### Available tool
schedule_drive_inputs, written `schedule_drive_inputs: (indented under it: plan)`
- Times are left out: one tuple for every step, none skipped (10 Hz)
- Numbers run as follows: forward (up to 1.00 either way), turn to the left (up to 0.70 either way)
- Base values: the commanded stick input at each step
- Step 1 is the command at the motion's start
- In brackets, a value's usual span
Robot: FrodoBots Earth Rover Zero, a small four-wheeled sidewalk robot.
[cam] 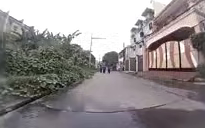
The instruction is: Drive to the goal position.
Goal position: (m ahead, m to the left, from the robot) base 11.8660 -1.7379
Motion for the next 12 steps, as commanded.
schedule_drive_inputs:
  plan:
    - [1.0, -0.07]
    - [1.0, 0.0]
    - [1.0, 0.0]
    - [1.0, 0.0]
    - [1.0, 0.0]
    - [1.0, 0.0]
    - [1.0, 0.0]
    - [1.0, 0.0]
    - [1.0, 0.0]
    - [1.0, 0.0]
    - [1.0, 0.0]
    - [1.0, 0.0]
